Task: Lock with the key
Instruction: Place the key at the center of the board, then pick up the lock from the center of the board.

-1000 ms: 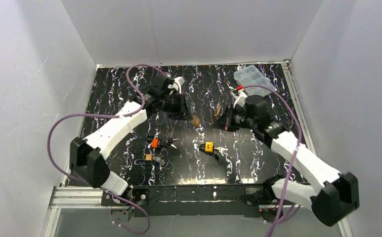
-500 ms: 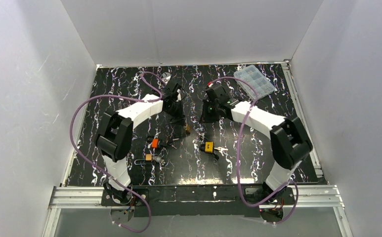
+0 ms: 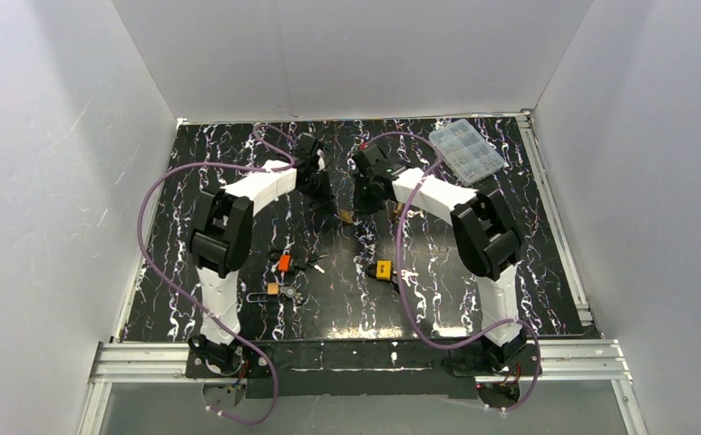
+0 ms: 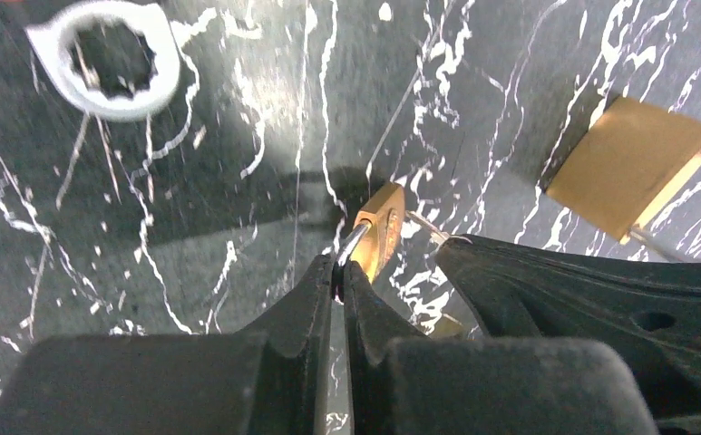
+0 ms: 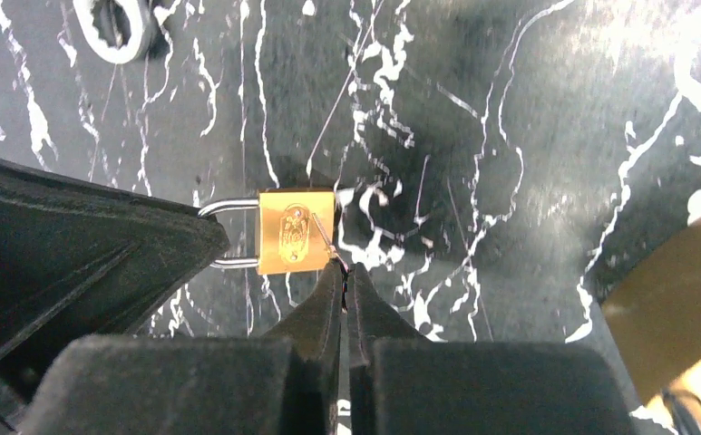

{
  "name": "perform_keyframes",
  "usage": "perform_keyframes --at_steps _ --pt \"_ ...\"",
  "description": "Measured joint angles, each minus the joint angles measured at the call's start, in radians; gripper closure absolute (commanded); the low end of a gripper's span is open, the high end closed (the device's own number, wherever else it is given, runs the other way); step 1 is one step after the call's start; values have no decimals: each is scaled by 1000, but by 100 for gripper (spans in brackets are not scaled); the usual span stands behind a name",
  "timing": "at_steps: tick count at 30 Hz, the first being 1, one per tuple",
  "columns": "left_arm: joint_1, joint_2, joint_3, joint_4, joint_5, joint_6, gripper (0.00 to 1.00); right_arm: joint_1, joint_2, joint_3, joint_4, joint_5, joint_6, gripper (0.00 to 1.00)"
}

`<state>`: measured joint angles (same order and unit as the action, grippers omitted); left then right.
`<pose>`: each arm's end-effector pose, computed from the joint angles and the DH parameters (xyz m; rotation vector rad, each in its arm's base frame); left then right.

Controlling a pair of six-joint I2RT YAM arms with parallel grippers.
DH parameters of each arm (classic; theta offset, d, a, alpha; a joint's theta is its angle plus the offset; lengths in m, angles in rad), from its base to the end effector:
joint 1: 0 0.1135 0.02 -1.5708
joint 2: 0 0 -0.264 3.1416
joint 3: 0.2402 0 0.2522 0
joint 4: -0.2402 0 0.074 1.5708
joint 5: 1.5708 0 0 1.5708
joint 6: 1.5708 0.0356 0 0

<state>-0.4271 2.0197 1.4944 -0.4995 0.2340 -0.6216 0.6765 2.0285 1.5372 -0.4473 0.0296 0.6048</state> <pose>0.3907 -0.1869 0.1876 -0.1743 2.7050 -0.6554 0.3482 0.2782 0.1993 -0.0799 2.5762 0.4733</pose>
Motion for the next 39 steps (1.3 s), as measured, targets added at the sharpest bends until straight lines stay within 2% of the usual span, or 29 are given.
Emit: perform_keyframes --at_steps 5,6,9,13,17,23,29,35,39 --pt "29 82 78 -16 14 9 100 -3 102 116 -51 46 -3 99" --pt "34 99 93 -23 14 13 96 -5 116 135 -55 51 -3 99" --pt "40 137 126 -42 9 27 77 -16 138 155 -61 51 -3 99" --pt "40 161 166 -62 -7 43 59 -23 164 198 -100 45 -4 98" --pt "39 161 187 -89 -25 60 47 -23 172 210 -106 39 -8 74" --pt "39 147 204 -132 -56 89 22 -23 166 207 -111 12 -14 51" --pt "45 -23 154 -153 -79 101 2 -23 79 143 -112 -24 -21 40" --pt "68 -344 47 -169 -138 106 2 -6 -76 53 -69 -96 -68 36" --pt "114 -495 -14 -208 -213 106 2 54 -123 5 -14 -127 -142 36"
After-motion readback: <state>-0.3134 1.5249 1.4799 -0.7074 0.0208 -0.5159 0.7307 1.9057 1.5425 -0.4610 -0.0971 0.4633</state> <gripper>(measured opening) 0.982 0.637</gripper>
